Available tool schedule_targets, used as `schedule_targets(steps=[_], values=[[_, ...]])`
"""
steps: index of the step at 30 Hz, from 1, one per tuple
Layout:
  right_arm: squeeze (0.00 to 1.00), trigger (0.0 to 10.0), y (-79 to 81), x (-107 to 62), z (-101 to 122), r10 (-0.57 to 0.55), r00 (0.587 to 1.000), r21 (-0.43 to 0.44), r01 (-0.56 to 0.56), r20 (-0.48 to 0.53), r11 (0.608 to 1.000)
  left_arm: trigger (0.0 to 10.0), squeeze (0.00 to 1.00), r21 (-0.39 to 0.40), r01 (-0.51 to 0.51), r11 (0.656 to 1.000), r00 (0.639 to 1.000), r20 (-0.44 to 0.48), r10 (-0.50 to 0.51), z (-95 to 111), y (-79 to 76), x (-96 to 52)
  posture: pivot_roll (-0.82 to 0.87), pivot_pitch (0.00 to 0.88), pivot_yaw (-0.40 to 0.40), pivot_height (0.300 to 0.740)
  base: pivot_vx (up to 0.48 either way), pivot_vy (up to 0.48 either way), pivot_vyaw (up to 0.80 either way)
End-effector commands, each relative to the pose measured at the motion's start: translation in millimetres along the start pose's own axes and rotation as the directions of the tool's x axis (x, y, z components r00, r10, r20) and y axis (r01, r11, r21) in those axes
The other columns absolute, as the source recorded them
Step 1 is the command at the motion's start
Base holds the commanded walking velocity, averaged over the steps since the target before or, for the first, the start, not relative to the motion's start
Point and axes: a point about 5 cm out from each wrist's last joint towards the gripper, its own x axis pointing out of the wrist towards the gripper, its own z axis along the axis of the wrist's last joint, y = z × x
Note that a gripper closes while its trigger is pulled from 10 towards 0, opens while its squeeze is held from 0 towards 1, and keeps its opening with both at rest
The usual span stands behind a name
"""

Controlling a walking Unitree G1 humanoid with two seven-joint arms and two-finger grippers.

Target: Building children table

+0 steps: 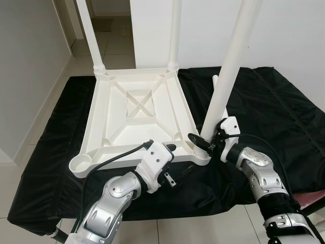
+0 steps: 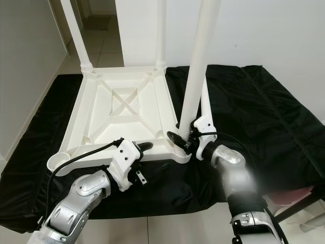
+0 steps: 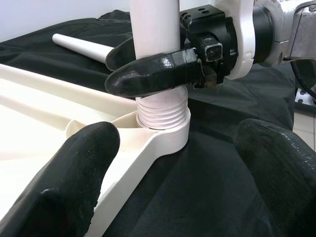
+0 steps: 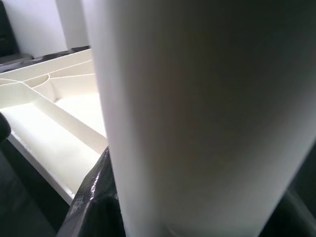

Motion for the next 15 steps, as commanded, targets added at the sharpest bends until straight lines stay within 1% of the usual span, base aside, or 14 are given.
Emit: schedule_targets(steps=[1,2,3,4,5,6,10,11,12,13,14,15], values=[[0.00,0.0,0.9,0.9,-4.6,0.024,0.999,-0.002,-0.024,-0.034,1.000,10.0,0.00,0.001,-0.039,0.999,0.999,-0.014,0.039,-1.9,1.1,-1.1,-0.05,0.022,0.029,0.740,0.000,0.000,0.00],[0.00,10.0,-0.4,-0.3,-5.9,0.023,0.999,0.025,-0.022,-0.037,0.999,10.0,0.00,0.000,-0.041,0.999,0.999,-0.014,0.041,-2.0,0.9,-1.2,-0.05,0.022,0.029,0.740,0.000,0.000,0.00],[0.00,10.0,-0.4,-0.3,-5.9,0.023,0.999,0.025,-0.022,-0.037,0.999,10.0,0.00,0.000,-0.041,0.999,0.999,-0.014,0.041,-2.0,0.9,-1.2,-0.05,0.022,0.029,0.740,0.000,0.000,0.00],[0.00,10.0,-1.6,-0.7,-5.5,0.013,0.999,0.052,-0.011,-0.029,0.999,10.0,0.00,0.000,-0.041,0.999,0.999,-0.014,0.041,-2.1,0.8,-1.2,-0.05,0.021,0.029,0.740,0.000,0.000,0.00],[0.00,10.0,-1.6,-0.7,-5.5,0.013,0.999,0.052,-0.011,-0.029,0.999,10.0,0.00,0.000,-0.041,0.999,0.999,-0.014,0.041,-2.1,0.8,-1.2,-0.05,0.021,0.029,0.740,0.000,0.000,0.00],[0.00,10.0,-1.8,-0.3,-3.9,-0.016,1.000,0.069,0.017,-0.020,0.997,10.0,0.00,0.000,-0.042,0.999,0.999,-0.014,0.042,-2.0,1.0,-1.1,-0.05,0.021,0.026,0.740,0.000,0.000,0.00],[0.00,10.0,-1.8,0.5,-2.8,-0.037,0.999,0.082,0.038,-0.012,0.996,10.0,0.00,0.001,-0.042,0.999,0.999,-0.014,0.042,-1.9,1.1,-1.2,-0.05,0.022,0.025,0.740,0.000,0.000,0.00],[0.00,10.0,-2.2,1.7,-2.1,-0.087,0.996,0.081,0.088,-0.014,0.993,10.0,0.00,0.001,-0.042,0.999,0.999,-0.014,0.042,-1.8,1.2,-1.2,-0.05,0.021,0.024,0.740,0.000,0.000,0.00],[0.00,10.0,-2.2,1.7,-2.1,-0.087,0.996,0.081,0.088,-0.014,0.993,10.0,0.00,0.001,-0.042,0.999,0.999,-0.014,0.042,-1.8,1.2,-1.2,-0.05,0.021,0.024,0.740,0.000,0.000,0.00],[0.00,10.0,-4.4,3.2,-2.4,-0.191,0.981,0.078,0.193,-0.030,0.978,10.0,0.00,-0.001,-0.043,0.999,0.999,-0.015,0.043,-1.9,0.8,-1.4,-0.05,0.022,0.023,0.740,0.000,0.000,0.00],[0.00,10.0,-4.4,3.2,-2.4,-0.191,0.981,0.078,0.193,-0.030,0.978,10.0,0.00,-0.001,-0.043,0.999,0.999,-0.015,0.043,-1.9,0.8,-1.4,-0.05,0.022,0.023,0.740,0.000,0.000,0.00],[0.00,10.0,-3.7,3.9,-1.2,-0.225,0.974,0.068,0.226,-0.029,0.972,10.0,0.00,-0.002,-0.042,0.999,0.999,-0.015,0.042,-2.0,0.5,-1.5,-0.06,0.023,0.021,0.740,0.000,0.000,0.00]])
